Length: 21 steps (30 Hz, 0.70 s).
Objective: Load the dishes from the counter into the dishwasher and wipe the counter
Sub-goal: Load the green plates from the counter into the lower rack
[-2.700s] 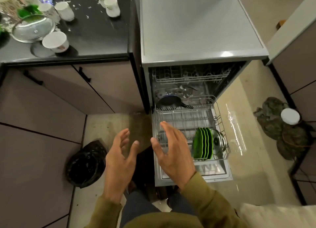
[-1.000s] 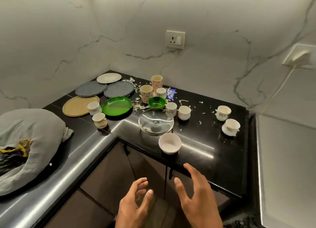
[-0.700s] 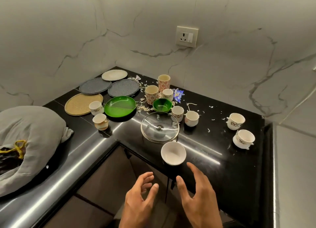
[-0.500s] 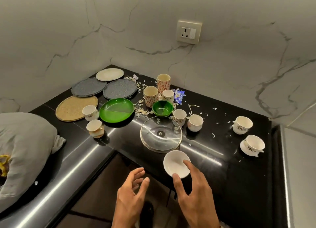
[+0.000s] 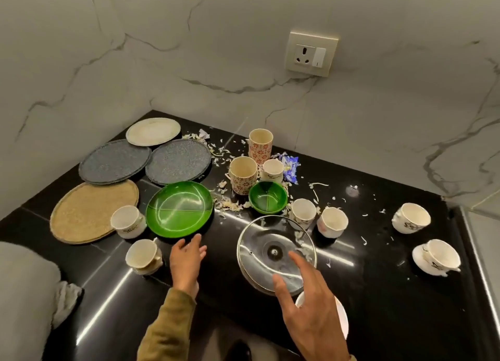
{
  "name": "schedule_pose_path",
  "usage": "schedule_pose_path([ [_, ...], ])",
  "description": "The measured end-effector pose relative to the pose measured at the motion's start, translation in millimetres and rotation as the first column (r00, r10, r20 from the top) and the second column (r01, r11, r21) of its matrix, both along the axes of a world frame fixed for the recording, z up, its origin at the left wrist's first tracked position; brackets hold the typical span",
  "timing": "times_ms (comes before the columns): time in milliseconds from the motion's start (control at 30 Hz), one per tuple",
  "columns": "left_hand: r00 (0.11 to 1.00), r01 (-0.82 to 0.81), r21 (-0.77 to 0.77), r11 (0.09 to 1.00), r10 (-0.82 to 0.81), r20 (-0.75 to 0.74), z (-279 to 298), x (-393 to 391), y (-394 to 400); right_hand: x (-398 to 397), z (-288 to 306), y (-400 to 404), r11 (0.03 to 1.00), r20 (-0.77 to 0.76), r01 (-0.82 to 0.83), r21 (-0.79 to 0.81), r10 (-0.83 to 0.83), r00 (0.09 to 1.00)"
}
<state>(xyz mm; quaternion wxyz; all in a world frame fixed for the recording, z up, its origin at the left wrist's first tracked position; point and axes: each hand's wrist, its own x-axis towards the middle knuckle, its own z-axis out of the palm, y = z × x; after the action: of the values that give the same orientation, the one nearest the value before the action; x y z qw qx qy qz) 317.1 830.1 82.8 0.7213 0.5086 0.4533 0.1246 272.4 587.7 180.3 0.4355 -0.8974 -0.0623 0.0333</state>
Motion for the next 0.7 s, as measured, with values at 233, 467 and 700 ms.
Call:
schedule_pose_path([
  [233, 0.979, -0.179, -0.196, 0.964, 0.193, 0.057, -16, 35, 27, 20, -7, 16, 0.999, -0.002, 0.030, -0.026, -0.030, 1.000],
  [467, 0.963, -0.251, -0.174, 0.952, 0.264, 0.052, -30, 40, 36, 22, -12, 22, 0.998, -0.030, 0.041, -0.045, -0.042, 0.999],
  [700, 0.950, -0.286, -0.188, 0.940, 0.304, 0.073, -16, 39, 33, 19, -12, 24, 0.998, -0.031, 0.044, -0.054, -0.046, 0.998],
])
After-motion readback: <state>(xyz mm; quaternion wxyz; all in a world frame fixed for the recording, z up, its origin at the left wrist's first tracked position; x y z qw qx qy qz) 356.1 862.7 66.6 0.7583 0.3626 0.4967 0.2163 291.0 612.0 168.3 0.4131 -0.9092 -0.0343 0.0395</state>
